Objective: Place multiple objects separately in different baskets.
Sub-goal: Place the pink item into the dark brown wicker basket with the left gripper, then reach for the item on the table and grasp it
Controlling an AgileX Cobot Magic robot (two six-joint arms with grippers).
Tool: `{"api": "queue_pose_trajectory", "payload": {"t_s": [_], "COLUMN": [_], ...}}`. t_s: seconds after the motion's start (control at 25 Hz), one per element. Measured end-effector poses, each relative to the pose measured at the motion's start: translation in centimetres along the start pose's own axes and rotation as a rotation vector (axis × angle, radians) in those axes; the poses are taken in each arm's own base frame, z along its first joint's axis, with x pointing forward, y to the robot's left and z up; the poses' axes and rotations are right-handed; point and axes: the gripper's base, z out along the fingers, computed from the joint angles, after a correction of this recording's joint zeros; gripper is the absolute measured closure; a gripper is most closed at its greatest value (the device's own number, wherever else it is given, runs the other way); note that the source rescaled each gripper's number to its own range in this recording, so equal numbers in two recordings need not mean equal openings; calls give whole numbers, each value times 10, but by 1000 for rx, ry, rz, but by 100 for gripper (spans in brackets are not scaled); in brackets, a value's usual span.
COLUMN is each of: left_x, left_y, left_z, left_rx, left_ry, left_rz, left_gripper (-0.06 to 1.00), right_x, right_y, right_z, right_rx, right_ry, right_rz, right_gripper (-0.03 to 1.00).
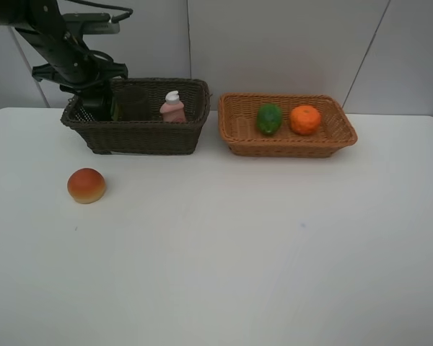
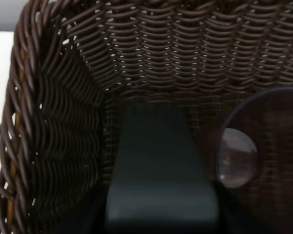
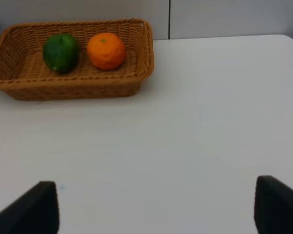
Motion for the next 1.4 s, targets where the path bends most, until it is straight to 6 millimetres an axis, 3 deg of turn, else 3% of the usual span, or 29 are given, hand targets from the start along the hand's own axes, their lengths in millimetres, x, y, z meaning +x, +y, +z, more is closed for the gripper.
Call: {"api": "queue_pose_trajectory", "payload": {"t_s": [0.12, 0.2, 0.36, 0.6, 0.76, 1.0, 1.2, 1.4], "left_x": [-4, -7, -11, -8, 15, 65, 109, 129], "left_y": [-1, -1, 1, 3, 2, 13, 21, 23], "left_z": [-10, -18, -39, -87, -109, -125, -115, -102], "left_rx": [12, 14, 11, -3, 5, -6, -23, -19], "left_ry": [-19, -28, -38, -11, 19, 106, 221, 233], "left_rz": [-14, -16, -2, 2, 47, 83, 92, 86], "left_gripper": [10, 4, 2, 2, 2, -3, -5, -5], "right_x": [0, 0, 0, 0, 0, 0, 0, 0], "right_y": [0, 0, 0, 0, 0, 0, 0, 0], "right_z": [0, 0, 0, 0, 0, 0, 0, 0], "right_rx": [0, 0, 0, 0, 0, 0, 0, 0], "right_ry": [0, 0, 0, 0, 0, 0, 0, 0], "right_rz": [0, 0, 0, 0, 0, 0, 0, 0], "right_gripper": [25, 25, 25, 25, 25, 25, 25, 25]}}
